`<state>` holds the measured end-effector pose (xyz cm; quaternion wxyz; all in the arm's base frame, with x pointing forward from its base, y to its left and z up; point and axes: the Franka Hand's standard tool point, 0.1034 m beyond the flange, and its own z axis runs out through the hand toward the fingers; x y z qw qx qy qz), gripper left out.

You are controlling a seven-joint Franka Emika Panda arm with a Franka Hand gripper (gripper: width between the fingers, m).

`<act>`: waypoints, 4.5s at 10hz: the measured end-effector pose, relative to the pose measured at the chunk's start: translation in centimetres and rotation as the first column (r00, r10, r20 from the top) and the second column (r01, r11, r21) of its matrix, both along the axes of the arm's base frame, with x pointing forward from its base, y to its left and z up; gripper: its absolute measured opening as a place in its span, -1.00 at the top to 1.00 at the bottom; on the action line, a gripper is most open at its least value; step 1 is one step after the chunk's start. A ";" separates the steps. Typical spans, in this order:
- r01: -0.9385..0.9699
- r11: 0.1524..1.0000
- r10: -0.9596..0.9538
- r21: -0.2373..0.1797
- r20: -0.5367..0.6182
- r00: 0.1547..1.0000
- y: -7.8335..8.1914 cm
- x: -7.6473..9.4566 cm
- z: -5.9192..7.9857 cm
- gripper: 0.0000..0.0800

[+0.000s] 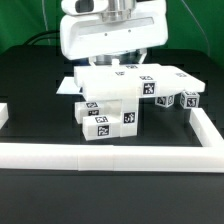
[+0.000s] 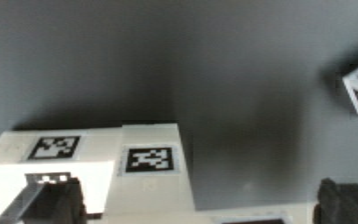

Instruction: Assemble chair

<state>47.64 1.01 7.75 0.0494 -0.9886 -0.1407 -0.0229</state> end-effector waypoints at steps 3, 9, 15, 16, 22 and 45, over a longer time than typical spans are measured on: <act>0.006 1.000 -0.006 0.011 0.005 1.000 -0.1 2.0 0.9 -0.62; 0.071 0.997 -0.071 0.009 -0.003 0.998 1.2 2.5 0.8 -0.62; 0.082 0.997 -0.082 0.012 0.023 0.996 1.2 4.9 0.8 -0.62; 0.091 0.996 -0.092 0.009 0.027 0.995 0.8 4.4 0.9 -0.62; 0.215 0.976 -0.215 0.012 -0.004 0.977 6.0 2.5 0.6 -0.62; 0.282 0.959 -0.282 -0.042 0.008 0.959 16.6 -2.9 -5.5 -0.62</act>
Offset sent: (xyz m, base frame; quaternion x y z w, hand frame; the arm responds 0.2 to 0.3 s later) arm -0.0100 -0.0299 0.0202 -0.0254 -0.0285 -0.0161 0.9991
